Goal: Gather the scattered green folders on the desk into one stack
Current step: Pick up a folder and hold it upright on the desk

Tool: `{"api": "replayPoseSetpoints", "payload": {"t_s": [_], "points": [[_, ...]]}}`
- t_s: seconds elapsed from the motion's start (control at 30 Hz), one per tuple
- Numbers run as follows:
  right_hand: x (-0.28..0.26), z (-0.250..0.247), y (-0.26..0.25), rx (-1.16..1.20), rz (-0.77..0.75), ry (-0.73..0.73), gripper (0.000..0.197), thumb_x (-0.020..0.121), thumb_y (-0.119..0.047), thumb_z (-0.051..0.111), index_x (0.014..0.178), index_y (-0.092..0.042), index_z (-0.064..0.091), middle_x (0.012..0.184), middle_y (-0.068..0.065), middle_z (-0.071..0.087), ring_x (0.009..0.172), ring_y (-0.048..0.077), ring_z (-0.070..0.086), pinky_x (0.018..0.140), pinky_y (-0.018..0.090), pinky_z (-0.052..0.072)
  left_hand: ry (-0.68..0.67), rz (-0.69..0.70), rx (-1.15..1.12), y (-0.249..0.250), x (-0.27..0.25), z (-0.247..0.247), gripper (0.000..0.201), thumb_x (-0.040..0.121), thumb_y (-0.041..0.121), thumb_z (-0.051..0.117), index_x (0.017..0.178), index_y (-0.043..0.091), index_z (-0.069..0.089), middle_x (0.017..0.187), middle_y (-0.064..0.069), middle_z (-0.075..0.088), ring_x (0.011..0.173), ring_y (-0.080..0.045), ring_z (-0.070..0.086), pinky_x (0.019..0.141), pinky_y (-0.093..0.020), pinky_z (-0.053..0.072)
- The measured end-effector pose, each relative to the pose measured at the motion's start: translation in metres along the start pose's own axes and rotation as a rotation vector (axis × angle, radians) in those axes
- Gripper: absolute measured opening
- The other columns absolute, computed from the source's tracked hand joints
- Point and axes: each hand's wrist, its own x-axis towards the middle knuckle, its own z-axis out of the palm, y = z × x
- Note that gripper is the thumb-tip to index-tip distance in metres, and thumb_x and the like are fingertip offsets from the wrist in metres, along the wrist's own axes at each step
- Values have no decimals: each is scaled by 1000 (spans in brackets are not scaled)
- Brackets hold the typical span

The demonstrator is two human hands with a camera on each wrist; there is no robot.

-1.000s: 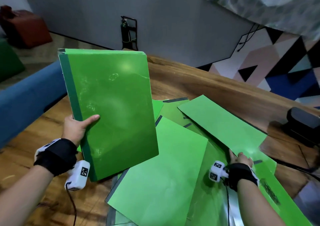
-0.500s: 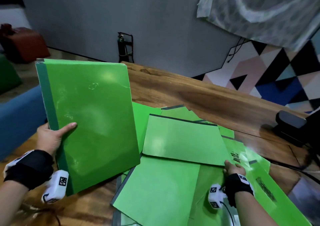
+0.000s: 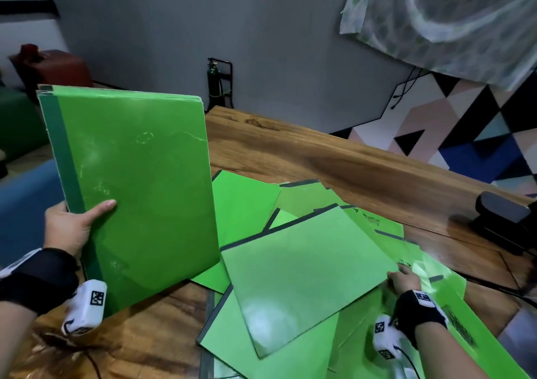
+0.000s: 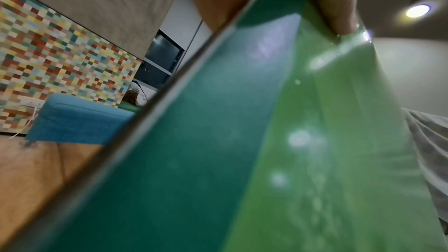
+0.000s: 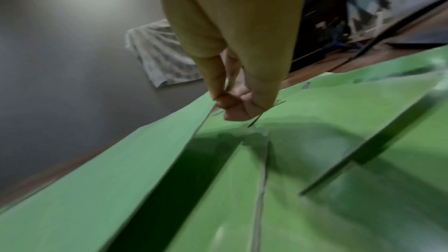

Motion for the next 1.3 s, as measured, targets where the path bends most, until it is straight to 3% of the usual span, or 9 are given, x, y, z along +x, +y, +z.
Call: {"api": "replayPoseSetpoints", "payload": {"t_s": [0.17, 0.3, 0.43, 0.93, 1.0, 1.07, 1.13, 1.2, 1.3], "points": [[-36, 51, 14, -138, 108, -16, 111, 71, -14, 77, 148, -8, -2, 147, 23, 33, 126, 41, 46, 104, 51, 40, -1, -23, 22, -6, 1, 1, 19, 68, 19, 79, 83, 17, 67, 85, -7, 67, 63, -9, 66, 63, -37, 59], [-67, 91, 25, -168, 149, -177, 98, 58, -25, 83, 136, 6, 33, 132, 26, 52, 116, 41, 54, 103, 47, 42, 16, -46, 12, -7, -4, 1, 15, 69, 16, 78, 79, 19, 66, 73, 2, 70, 55, -1, 66, 59, -32, 59], [-84, 110, 36, -135, 121, -284, 82, 79, -8, 71, 145, 1, 22, 151, 20, 29, 137, 36, 34, 113, 40, 28, 37, -31, 15, -7, -9, 4, 15, 72, 13, 76, 78, 20, 64, 58, 11, 71, 50, 3, 63, 55, -24, 57], [-84, 52, -59, 456, -308, -476, 88, 80, -6, 67, 149, -10, 13, 155, 16, 18, 132, 29, 41, 110, 46, 34, -60, -3, -63, 7, -31, 45, 14, 77, 2, 68, 81, 13, 59, 47, 23, 64, 44, 7, 60, 46, -10, 51], [-99, 48, -80, 505, -388, -618, 93, 63, -14, 79, 142, -10, 29, 140, 17, 46, 106, 20, 63, 92, 33, 53, -125, 8, -87, 15, -39, 65, 15, 79, 0, 64, 79, 14, 58, 47, 22, 64, 45, 7, 60, 47, -10, 50], [-116, 56, -96, 458, -487, -708, 67, 59, -18, 83, 117, -11, 50, 110, 6, 66, 88, 9, 69, 76, 22, 57, -198, 19, -114, 20, -46, 85, 15, 80, -1, 62, 79, 13, 58, 49, 18, 67, 46, 5, 61, 49, -10, 52], [-133, 64, -104, 392, -546, -642, 49, 75, -15, 73, 118, -10, 51, 122, 8, 60, 112, 18, 60, 96, 30, 49, -269, 16, -145, 25, -56, 105, 10, 80, 2, 63, 81, 11, 58, 52, 9, 68, 46, 4, 61, 50, -12, 52], [-143, 73, -105, 354, -589, -615, 65, 80, -20, 69, 137, -9, 39, 143, 13, 41, 134, 26, 38, 109, 33, 31, -320, 25, -206, 30, -69, 121, 16, 72, 20, 71, 73, 12, 57, 48, 11, 65, 42, 5, 57, 45, -11, 48], [-152, 79, -96, 374, -589, -661, 64, 64, -45, 77, 119, -33, 47, 137, 19, 44, 125, 26, 39, 105, 38, 33, -347, 61, -272, 40, -83, 141, 22, 72, 29, 72, 59, 14, 63, 45, 16, 62, 41, 6, 52, 44, -8, 43]]}}
